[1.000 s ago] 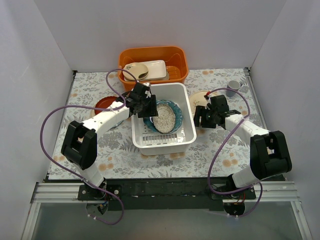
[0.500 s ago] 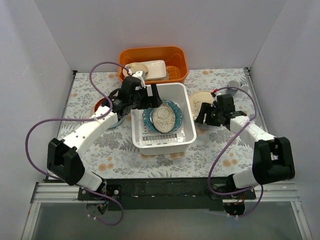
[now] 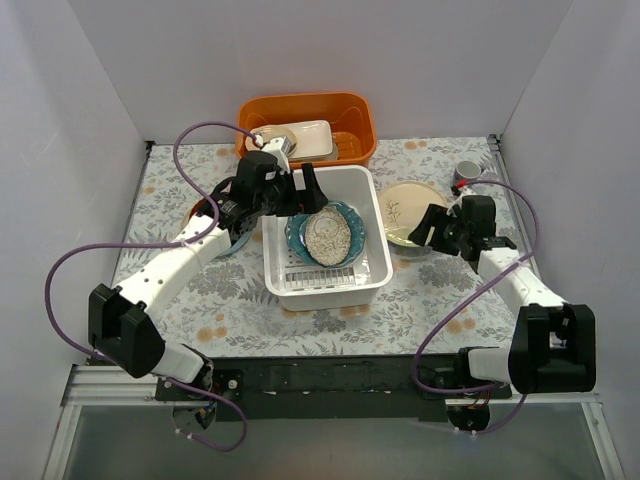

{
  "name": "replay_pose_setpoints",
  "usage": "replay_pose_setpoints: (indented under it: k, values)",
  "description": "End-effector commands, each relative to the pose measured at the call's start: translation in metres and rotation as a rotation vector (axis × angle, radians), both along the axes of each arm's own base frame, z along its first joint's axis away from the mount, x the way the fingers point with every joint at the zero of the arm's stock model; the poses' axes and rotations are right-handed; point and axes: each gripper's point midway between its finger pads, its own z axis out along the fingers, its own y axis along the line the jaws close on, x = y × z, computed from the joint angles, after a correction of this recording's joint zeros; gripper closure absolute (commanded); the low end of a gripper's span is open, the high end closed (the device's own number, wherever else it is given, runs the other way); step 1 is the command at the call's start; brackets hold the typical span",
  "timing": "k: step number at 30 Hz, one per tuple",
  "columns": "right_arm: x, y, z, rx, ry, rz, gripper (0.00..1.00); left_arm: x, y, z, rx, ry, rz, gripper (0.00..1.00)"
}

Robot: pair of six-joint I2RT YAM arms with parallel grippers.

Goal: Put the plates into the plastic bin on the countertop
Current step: Place the plate in the plastic bin, then pick up the plate at the center of the board.

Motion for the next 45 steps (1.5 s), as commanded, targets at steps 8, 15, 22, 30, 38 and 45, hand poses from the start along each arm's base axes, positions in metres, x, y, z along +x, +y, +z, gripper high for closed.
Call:
replay_pose_setpoints:
  k: [8, 15, 22, 30, 38, 45]
  values:
    - [-0.002, -0.036, -0.004, 0.194, -0.059, -0.074, 0.25, -0.011, -0.006, 0.000, -0.036, 0.002, -0.048, 0.02]
    - [-0.006, -0.047, -0.022, 0.339, -0.052, -0.108, 0.26, -0.015, -0.004, -0.001, -0.040, 0.007, -0.046, 0.02]
    - [-0.005, -0.047, -0.028, 0.457, -0.072, -0.117, 0.27, -0.022, -0.005, -0.004, -0.050, 0.029, -0.065, 0.02]
    - [0.004, -0.043, -0.030, 0.587, -0.095, -0.123, 0.30, -0.026, -0.003, -0.008, -0.039, 0.041, -0.066, 0.02]
    - [0.011, -0.039, -0.051, 0.696, -0.054, -0.136, 0.39, -0.029, -0.001, -0.010, -0.038, 0.056, -0.066, 0.02]
    - [0.018, -0.041, -0.051, 0.738, -0.078, -0.163, 0.41, -0.031, 0.000, -0.015, -0.031, 0.067, -0.065, 0.02]
